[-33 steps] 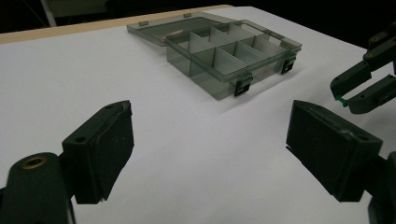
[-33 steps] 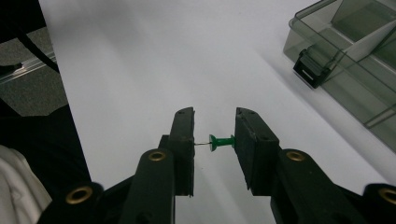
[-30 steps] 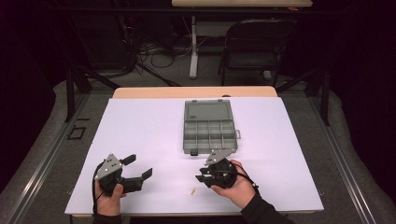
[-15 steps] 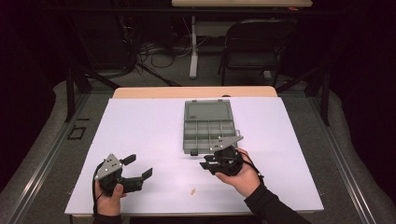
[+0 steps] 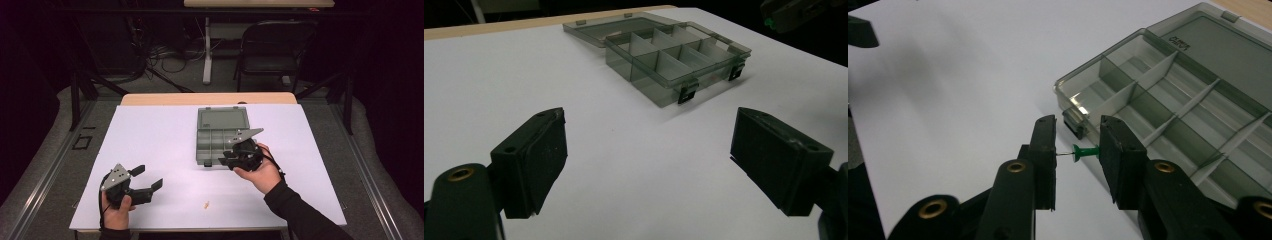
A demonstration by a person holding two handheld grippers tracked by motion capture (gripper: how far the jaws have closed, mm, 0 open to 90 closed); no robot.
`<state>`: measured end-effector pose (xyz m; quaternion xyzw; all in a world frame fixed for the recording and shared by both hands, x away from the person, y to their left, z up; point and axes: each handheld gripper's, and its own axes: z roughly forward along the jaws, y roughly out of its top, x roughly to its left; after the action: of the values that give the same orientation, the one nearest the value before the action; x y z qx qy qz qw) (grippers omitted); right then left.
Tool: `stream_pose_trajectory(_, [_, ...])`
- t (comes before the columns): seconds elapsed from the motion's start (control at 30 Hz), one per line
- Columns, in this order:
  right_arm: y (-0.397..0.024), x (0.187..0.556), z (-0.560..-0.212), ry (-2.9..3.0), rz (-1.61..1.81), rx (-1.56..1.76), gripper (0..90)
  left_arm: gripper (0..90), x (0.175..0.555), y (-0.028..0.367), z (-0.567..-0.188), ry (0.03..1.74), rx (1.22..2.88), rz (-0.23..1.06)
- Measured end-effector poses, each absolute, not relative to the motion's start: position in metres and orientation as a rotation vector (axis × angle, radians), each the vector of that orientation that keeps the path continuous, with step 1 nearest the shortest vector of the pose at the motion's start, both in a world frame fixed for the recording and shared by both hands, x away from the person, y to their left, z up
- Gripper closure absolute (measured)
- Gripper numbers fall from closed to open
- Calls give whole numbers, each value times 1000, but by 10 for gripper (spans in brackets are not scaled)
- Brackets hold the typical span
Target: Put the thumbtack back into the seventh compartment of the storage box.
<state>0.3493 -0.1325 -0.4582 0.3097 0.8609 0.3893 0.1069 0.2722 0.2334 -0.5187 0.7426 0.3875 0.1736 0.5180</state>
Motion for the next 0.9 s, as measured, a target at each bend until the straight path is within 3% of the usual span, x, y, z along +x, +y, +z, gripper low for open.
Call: stream_pose_trajectory(0.9, [-131, 412, -484, 2495, 983, 1085, 690, 149, 269, 234, -517, 921, 1783, 420])
